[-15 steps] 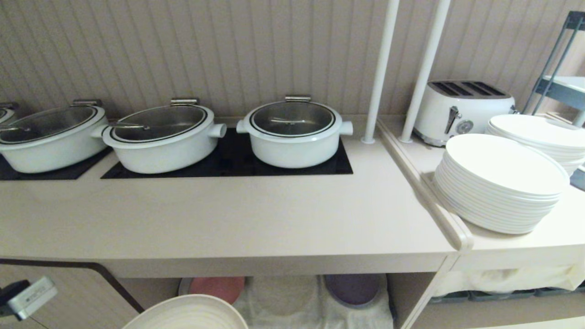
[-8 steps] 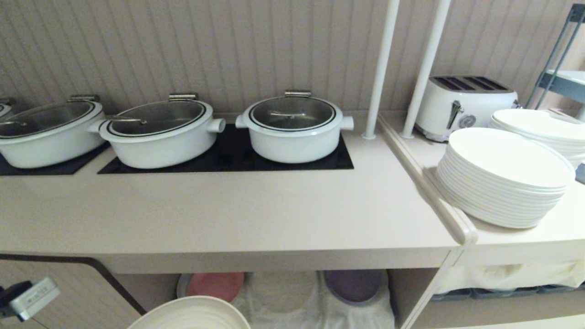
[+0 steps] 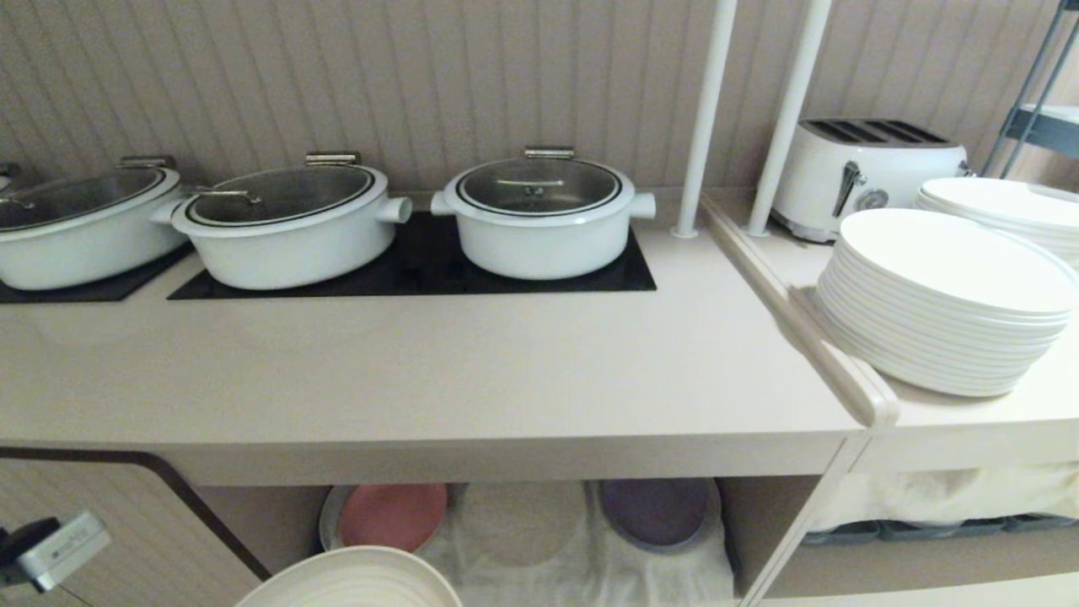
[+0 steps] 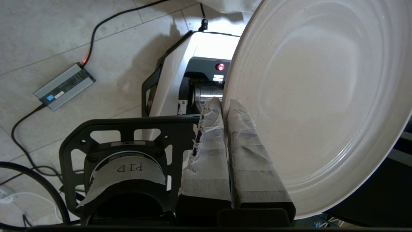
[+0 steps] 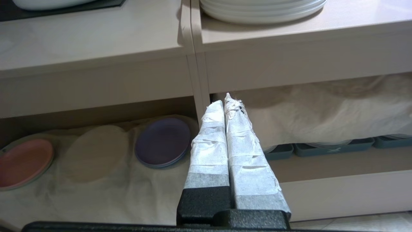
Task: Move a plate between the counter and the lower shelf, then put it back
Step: Put the plate in the cupboard
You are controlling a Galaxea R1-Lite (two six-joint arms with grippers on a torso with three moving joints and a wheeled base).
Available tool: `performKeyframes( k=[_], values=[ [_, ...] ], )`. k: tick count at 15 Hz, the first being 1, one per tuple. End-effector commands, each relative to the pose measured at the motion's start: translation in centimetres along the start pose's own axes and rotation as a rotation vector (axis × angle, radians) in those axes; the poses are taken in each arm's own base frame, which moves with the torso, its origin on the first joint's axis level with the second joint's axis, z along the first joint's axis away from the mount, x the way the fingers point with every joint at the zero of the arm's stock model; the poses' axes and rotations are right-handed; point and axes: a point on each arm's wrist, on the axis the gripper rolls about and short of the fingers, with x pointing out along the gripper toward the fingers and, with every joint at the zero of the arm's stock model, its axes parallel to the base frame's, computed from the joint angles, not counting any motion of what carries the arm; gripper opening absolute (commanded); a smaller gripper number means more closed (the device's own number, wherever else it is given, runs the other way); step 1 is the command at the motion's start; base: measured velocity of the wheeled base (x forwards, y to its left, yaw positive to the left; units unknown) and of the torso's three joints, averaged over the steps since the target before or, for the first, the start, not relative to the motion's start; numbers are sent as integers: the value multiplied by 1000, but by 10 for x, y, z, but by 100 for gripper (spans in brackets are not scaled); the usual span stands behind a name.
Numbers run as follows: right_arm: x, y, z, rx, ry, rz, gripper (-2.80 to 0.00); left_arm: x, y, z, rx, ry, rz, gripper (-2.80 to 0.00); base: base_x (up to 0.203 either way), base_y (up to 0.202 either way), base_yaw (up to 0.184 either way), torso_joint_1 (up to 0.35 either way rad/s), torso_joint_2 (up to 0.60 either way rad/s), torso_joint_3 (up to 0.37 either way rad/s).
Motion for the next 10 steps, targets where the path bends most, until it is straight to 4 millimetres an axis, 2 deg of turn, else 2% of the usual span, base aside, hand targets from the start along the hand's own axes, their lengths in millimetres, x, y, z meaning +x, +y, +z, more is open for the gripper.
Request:
performKeyframes(
  k=[1,10],
  values=[
    [0,0,0,0,1,0,-280,1,0,0,-4,8,2,-280,0,0,0,-187,388,203],
    [0,0,0,0,1,0,-280,-1,-1,2,-2,-1,-1,-280,0,0,0,-235,515,276]
  ],
)
